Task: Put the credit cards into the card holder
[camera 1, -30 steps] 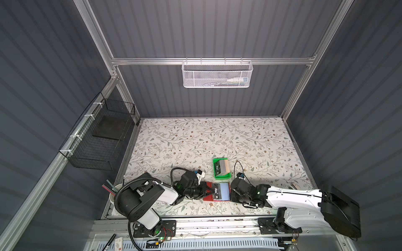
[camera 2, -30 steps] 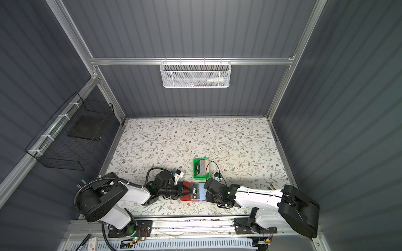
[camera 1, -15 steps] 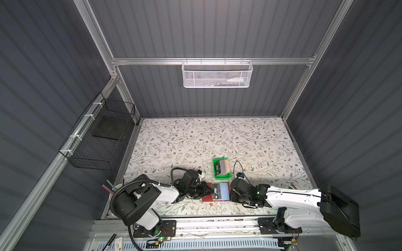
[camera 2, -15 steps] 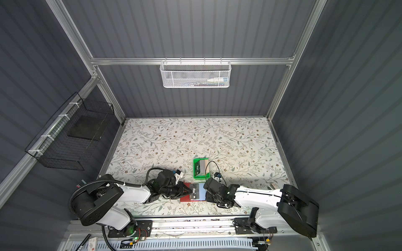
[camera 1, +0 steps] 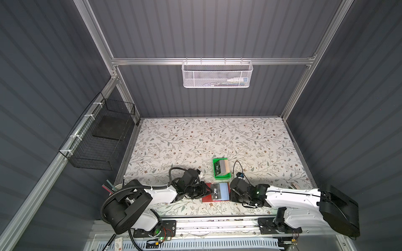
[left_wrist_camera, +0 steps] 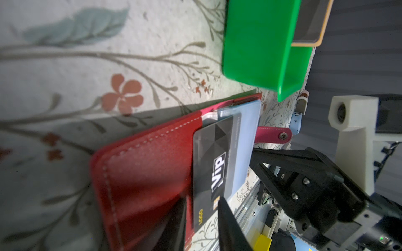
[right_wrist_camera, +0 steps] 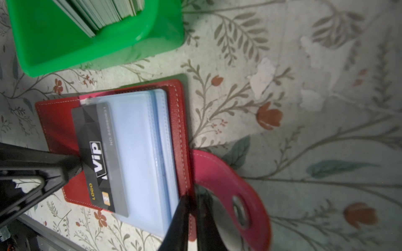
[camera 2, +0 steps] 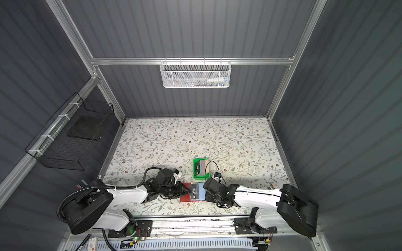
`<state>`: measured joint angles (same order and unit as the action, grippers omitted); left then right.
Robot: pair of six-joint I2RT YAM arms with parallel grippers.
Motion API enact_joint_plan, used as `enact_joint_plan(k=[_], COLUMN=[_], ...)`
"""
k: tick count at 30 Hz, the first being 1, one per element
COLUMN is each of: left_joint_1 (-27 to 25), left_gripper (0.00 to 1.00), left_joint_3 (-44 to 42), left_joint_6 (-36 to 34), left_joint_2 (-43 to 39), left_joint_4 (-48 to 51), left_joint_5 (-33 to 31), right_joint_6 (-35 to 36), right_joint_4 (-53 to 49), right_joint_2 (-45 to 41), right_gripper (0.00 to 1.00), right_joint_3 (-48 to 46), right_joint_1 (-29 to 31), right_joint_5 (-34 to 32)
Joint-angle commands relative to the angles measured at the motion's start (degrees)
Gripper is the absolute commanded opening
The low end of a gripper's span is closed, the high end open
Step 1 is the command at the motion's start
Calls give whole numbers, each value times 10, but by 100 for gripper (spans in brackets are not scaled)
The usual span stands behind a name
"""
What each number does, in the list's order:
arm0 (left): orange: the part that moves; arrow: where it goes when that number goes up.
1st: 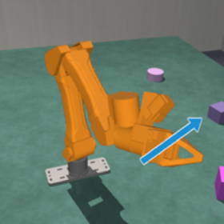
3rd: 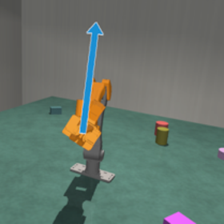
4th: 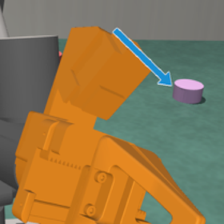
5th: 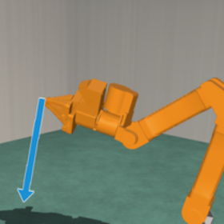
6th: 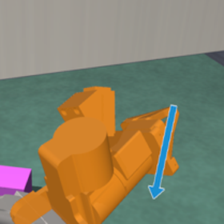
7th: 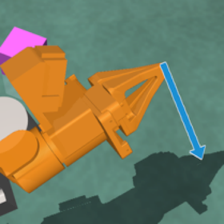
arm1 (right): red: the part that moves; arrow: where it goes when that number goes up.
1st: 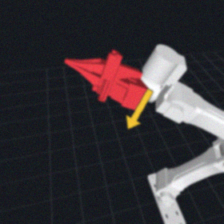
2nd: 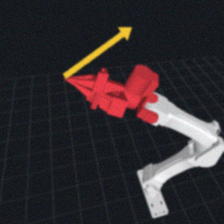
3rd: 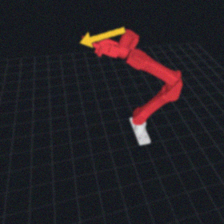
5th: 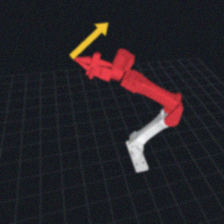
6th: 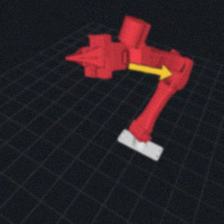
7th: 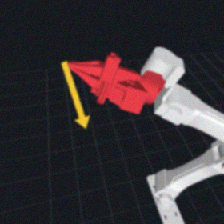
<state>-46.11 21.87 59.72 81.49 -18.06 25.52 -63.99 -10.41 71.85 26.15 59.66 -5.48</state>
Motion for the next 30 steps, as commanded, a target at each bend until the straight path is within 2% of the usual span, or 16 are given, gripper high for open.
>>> enact_joint_plan(k=[1,16,30], left_joint_1=[-3,-27,-37], left_gripper=[28,14,13], left_joint_3=[5,20,45], left_joint_6=[-8,15,6], left_joint_2=[12,60,71], left_joint_4=[28,-39,-41], left_joint_5=[-3,-5,-9], right_joint_6=[8,3,2], right_joint_4=[-31,-30,-26], right_joint_2=[7,7,17], right_gripper=[12,11,10], right_joint_3=[3,-2,-2], right_joint_1=[0,0,3], right_joint_5=[-14,-13,-15])
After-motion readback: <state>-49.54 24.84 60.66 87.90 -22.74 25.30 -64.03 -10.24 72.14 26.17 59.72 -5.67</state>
